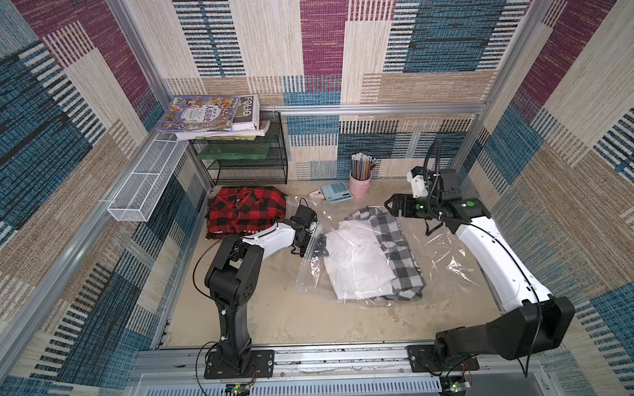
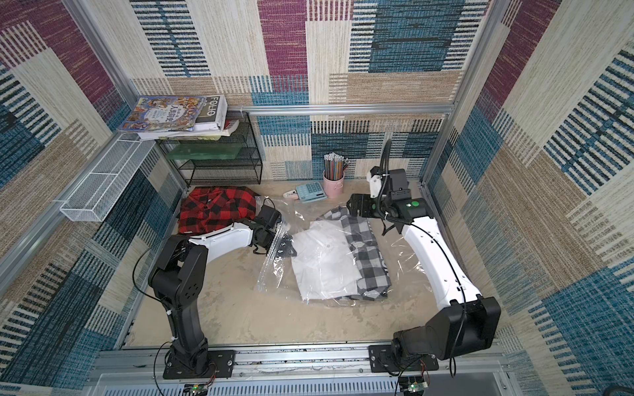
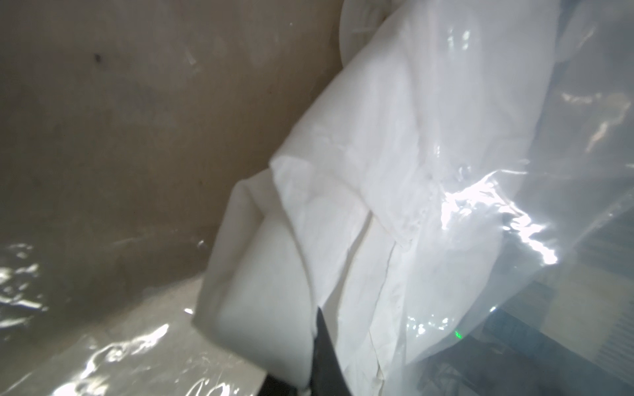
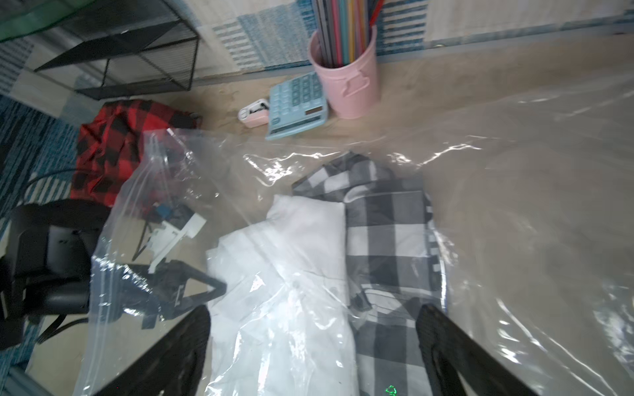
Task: Take the shirt out of the vacuum bag
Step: Take out the shirt from the vacuum bag.
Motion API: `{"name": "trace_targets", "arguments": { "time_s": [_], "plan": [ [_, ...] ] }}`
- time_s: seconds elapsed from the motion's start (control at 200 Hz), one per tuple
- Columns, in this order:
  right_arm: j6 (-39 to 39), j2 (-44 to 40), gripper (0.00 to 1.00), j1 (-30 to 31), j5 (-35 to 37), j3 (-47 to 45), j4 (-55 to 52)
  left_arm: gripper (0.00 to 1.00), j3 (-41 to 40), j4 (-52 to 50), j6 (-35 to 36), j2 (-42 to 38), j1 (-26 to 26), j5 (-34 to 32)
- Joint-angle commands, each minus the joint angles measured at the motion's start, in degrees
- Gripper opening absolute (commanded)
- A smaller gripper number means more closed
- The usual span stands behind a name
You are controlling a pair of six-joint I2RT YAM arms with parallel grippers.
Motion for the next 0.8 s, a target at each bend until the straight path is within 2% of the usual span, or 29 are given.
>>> {"name": "trace_targets", "arguments": {
  "time_s": [0.0,0.095,0.26,0.32,0.571,0.796],
  "plan": [
    [0.4,2.4,0.96,4.4,-0.4,-1.9,1.0,0.00,0.4,-1.6,0.8,-0.3,0.1,1.3],
    [3.6,5.6,0.96,6.8,0.3,-7.1,2.5,0.00,0.4,-2.0,0.8,-0.9,0.3,1.9],
    [7.0,10.2,0.96,6.9,-0.8,-16.2,10.4,0.00,0.6,-3.7,1.4,-4.1,1.6,2.0],
    [7.4,11.2,0.96,6.9,-1.2,-17.4,12.2,0.00,0.2,-3.6,1.1,-5.9,2.4,4.4],
    [8.9,12.8,0.96,6.6,-2.1,-21.1,16.9,0.00,-0.3,-8.2,3.3,-10.1,5.5,3.7],
    [9.4,14.2,0.96,5.4,-2.5,-23.6,18.5,0.00,-2.8,-8.9,2.8,-15.3,10.6,3.8]
  ]
}}
